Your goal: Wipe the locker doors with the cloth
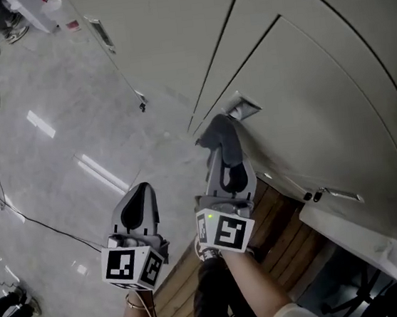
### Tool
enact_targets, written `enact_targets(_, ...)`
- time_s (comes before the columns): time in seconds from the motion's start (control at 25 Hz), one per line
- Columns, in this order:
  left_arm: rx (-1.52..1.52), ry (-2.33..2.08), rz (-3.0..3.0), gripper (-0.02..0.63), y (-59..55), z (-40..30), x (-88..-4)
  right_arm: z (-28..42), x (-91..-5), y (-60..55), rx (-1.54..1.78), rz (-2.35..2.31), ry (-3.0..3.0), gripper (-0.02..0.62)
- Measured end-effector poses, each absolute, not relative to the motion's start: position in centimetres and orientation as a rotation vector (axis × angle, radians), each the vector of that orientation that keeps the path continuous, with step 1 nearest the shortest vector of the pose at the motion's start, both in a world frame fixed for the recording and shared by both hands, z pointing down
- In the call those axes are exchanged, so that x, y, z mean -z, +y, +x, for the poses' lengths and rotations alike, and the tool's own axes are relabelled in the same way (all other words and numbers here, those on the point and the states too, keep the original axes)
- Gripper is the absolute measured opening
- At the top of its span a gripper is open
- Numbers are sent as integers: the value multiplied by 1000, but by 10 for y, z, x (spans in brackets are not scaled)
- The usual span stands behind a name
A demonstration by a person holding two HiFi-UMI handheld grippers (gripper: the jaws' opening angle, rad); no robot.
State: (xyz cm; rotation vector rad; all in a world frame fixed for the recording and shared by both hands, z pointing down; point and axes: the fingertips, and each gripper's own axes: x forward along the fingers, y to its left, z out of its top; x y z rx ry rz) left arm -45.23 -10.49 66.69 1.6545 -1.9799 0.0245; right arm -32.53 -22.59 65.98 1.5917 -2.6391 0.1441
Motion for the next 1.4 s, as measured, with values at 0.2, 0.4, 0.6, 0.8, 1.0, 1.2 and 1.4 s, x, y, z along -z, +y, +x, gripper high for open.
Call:
enact_targets(0.2, -3, -1990, 1655, 11, -106, -460, -669, -333, -673, -238, -140, 1619, -2622, 72)
enact_targets(0.4, 3, -2006, 1630, 11, -100, -461, -670, -334, -679, -243, -149, 1633, -2612, 72)
enact_targets(0.6, 14, -2008, 1626, 11, -99, -457, -663, -332, -680, -243, -143, 1630, -2606, 72)
enact_targets(0.8, 17, -2002, 1646, 11, -100, -448, -659, -323, -681, -248, -117, 1649, -2589, 72)
enact_targets(1.0, 18, -1987, 1660, 11, -99, -437, -658, -308, -678, -245, -114, 1679, -2572, 72)
enact_targets(1.2, 11, -1964, 1686, 11, -100, -421, -653, -282, -674, -239, -131, 1726, -2532, 72)
enact_targets(1.4, 6, -1921, 1731, 11, -100, -398, -650, -245, -668, -229, -138, 1802, -2478, 72)
